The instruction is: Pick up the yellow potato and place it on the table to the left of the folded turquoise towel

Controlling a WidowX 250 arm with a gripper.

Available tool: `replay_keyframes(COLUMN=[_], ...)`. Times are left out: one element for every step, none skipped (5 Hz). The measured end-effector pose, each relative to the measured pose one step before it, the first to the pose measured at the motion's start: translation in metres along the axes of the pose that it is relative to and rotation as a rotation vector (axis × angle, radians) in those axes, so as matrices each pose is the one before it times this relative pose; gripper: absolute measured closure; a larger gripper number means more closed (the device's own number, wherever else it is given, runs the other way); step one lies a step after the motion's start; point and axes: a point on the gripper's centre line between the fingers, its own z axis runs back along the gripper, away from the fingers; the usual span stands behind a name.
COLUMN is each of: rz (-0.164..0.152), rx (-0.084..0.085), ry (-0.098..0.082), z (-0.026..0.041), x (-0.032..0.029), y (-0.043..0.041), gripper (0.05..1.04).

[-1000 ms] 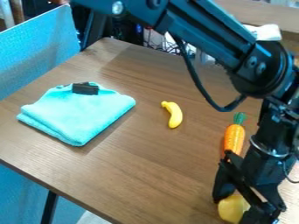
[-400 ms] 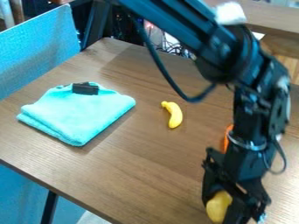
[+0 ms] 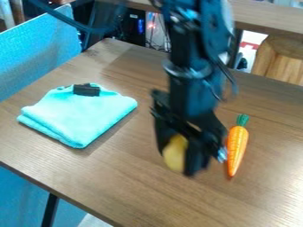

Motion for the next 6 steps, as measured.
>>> replay_keyframes(rz=[0.2004, 0.1294, 0.1808, 0.1915, 0.1305, 0.1062], rx=[0.0824, -0.0056, -0.0055, 0.0250, 0.0624, 0.1167], ry=[0.0188, -0.0514, -0.0269, 0.0252, 0.0227, 0.0725], z=[0.00641, 0.00424, 0.00598, -0.00565, -0.01242, -0.01250], x=[-0.02576, -0.01046, -0.00583, 0.00903, 0.01894, 0.00307], y=[0.03780, 0.04886, 0.04899, 0.04728, 0.04230, 0.02862], gripper=[0.370, 0.370, 0.370, 0.370, 0.370, 0.370])
